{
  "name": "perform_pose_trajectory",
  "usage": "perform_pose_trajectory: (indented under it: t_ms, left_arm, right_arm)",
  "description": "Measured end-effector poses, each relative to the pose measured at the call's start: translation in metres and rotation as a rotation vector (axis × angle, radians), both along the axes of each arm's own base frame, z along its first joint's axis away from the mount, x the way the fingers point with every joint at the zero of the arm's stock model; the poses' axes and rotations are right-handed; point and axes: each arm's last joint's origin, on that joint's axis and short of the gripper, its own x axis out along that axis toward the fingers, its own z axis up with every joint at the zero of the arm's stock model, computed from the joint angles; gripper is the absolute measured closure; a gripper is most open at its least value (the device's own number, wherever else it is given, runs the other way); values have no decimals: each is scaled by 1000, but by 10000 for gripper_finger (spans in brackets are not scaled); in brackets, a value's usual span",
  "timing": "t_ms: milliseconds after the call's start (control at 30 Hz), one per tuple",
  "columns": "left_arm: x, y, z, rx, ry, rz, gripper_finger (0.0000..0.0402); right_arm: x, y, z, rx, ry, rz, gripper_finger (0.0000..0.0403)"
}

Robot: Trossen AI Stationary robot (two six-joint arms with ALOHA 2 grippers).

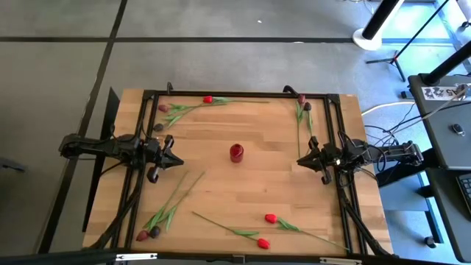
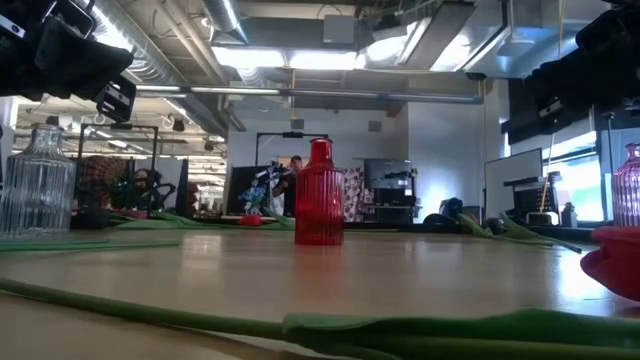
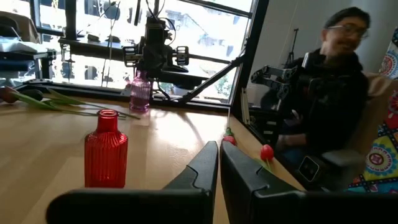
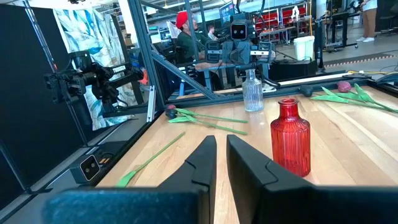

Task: Sort flowers into vase by color

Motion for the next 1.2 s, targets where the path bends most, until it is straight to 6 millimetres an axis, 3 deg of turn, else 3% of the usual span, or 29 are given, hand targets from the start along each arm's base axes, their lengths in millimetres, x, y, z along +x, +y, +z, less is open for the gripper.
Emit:
perform_pose_trajectory:
  t_ms: [533, 1000, 1200]
  left_arm:
    - [0, 0, 0, 0, 0, 0, 386]
    - [0, 0, 0, 0, 0, 0, 386]
    - [0, 0, 0, 0, 0, 0, 386]
  right_arm:
    - [0, 0, 1, 1, -10, 2, 363]
    - [-7, 0, 31, 41, -321, 38, 363]
    - [1, -5, 23, 27, -212, -167, 358]
